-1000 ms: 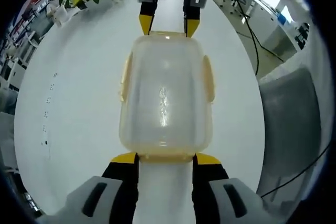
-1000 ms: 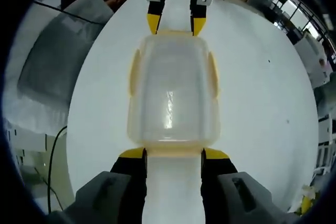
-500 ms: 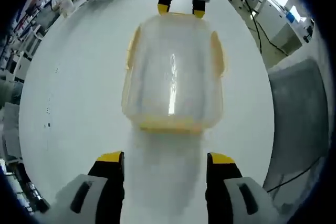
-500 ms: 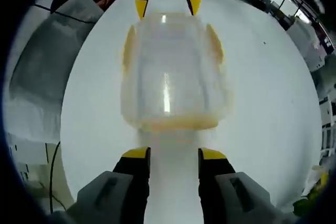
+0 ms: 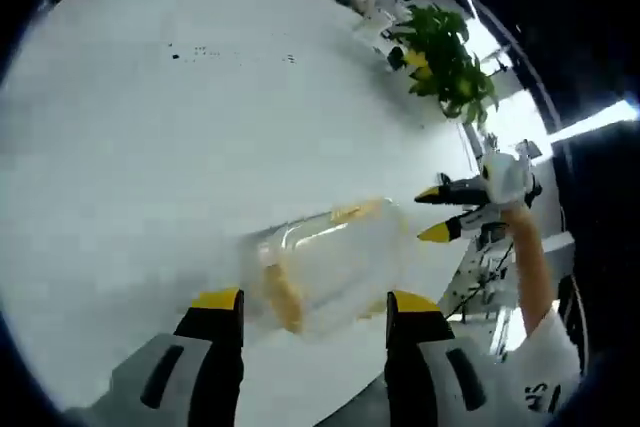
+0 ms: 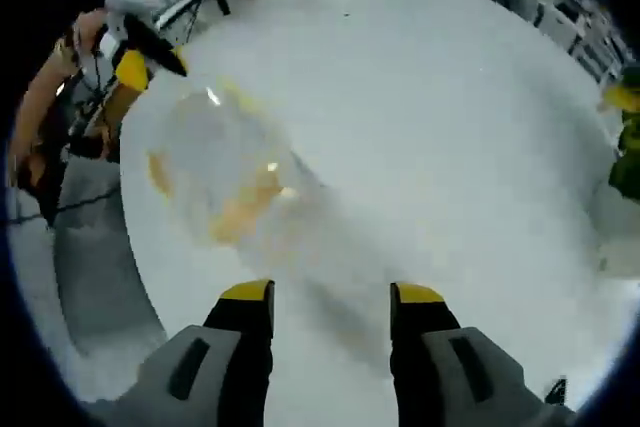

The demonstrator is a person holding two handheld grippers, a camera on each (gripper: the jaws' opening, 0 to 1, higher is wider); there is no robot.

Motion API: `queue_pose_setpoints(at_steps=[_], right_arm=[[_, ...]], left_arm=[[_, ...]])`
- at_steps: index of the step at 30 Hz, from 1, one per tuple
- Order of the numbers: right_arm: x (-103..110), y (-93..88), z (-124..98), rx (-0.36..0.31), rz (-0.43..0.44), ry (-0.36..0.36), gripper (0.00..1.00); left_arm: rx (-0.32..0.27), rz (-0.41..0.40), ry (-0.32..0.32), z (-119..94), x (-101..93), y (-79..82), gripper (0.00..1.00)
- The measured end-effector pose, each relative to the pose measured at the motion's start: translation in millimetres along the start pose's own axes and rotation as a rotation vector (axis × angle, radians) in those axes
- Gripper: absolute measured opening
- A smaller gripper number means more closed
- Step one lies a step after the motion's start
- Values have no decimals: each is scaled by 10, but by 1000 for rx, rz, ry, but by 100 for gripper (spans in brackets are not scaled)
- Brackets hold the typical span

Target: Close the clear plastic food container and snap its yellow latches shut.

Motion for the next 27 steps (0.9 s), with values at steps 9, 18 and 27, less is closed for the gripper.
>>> queue_pose_setpoints(at_steps=[9,18,27], right_arm=[[417,136,209,-116,82,155,40],[339,101,503,-33,92,128,24],[284,197,518,-71,115,143,19]], left_arm=[[-40,-27,74,200,9,-69,39],[7,-27,45,286,-71,-149,34],[11,-49,61,305,-20,-105,32]])
Point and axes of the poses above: the point that each gripper's makers call its tool centre point, and the gripper's own axes: z roughly forward along the fingers, x roughly to its left, y roughly out of its top, the point moved 4 cm from there along -z, roughly backward along the fingers, and after that the axes turned 15 degrees about y, right-handed, at the moved point
